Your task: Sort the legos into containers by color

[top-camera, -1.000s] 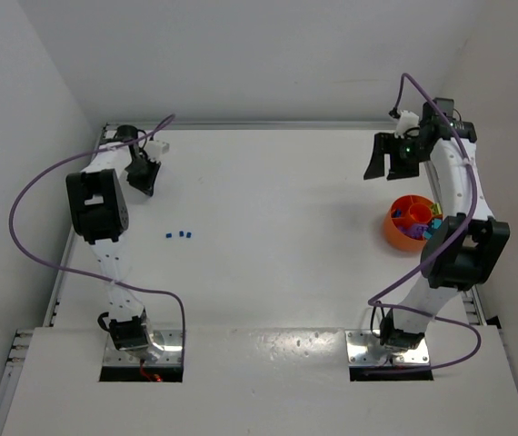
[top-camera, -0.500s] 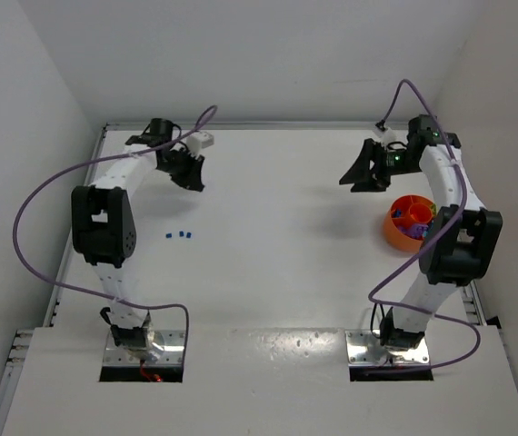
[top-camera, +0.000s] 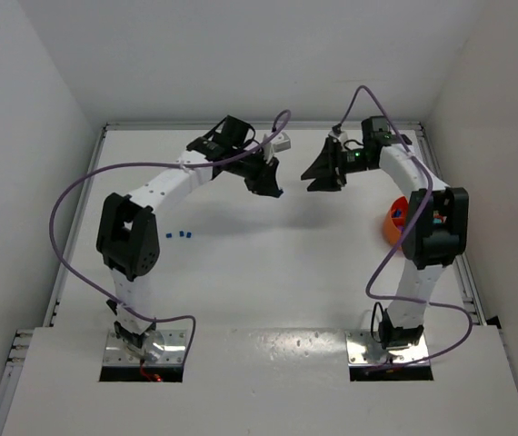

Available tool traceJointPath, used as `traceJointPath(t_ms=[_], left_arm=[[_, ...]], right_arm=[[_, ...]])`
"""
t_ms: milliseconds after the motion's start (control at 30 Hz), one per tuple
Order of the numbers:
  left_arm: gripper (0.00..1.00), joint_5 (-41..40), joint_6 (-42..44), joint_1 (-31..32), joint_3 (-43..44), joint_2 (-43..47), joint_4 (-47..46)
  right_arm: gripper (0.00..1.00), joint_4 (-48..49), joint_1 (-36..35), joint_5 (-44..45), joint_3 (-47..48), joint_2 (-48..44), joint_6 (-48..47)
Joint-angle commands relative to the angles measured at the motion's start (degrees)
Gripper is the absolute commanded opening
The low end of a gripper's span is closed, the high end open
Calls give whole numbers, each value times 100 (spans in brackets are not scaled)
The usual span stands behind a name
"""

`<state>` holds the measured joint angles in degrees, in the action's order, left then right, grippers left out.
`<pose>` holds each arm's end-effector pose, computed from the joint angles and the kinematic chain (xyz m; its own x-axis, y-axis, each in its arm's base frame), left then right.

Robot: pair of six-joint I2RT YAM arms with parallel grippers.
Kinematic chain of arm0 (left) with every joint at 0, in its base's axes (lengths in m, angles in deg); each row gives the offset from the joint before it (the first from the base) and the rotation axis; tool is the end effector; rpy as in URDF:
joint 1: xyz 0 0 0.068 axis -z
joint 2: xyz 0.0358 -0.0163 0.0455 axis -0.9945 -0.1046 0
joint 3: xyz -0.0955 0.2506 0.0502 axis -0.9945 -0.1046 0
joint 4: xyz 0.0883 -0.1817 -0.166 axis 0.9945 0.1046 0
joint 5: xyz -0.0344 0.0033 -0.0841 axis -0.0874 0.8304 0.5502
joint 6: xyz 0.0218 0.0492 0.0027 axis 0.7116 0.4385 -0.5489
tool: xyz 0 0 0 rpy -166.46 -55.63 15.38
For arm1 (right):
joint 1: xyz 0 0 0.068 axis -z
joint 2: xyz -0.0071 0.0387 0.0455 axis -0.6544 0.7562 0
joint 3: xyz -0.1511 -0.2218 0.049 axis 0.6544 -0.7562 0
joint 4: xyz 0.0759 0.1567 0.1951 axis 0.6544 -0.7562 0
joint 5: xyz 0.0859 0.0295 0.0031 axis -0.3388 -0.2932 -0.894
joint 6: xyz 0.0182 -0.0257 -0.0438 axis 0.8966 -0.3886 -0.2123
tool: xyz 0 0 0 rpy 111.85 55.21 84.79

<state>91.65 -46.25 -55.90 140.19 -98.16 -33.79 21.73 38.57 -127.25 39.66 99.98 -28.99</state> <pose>0.3647 -0.2220 0.2930 -0.4857 0.4278 -0.7622 0.8662 0.3528 -0.3540 0.3974 0.0484 0.2376 -0.9882 0.1525 0.0119 0.0682 0.3699 0.9265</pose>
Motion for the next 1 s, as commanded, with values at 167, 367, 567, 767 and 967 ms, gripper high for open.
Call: traceJointPath(t_ms=[167, 367, 567, 767, 967], left_arm=[[0, 463, -482, 310, 641, -241, -514], [0, 463, -597, 372, 702, -294, -576], [0, 463, -650, 372, 702, -241, -629], [0, 411, -650, 372, 642, -136, -681], [0, 217, -825, 372, 465, -22, -1006]], right_arm=[[57, 284, -481, 5, 609, 209, 75], [52, 232, -587, 67, 663, 262, 14], [42, 345, -587, 67, 610, 367, 84], [29, 460, -640, -161, 469, 420, 207], [4, 856, -640, -679, 224, 368, 620]])
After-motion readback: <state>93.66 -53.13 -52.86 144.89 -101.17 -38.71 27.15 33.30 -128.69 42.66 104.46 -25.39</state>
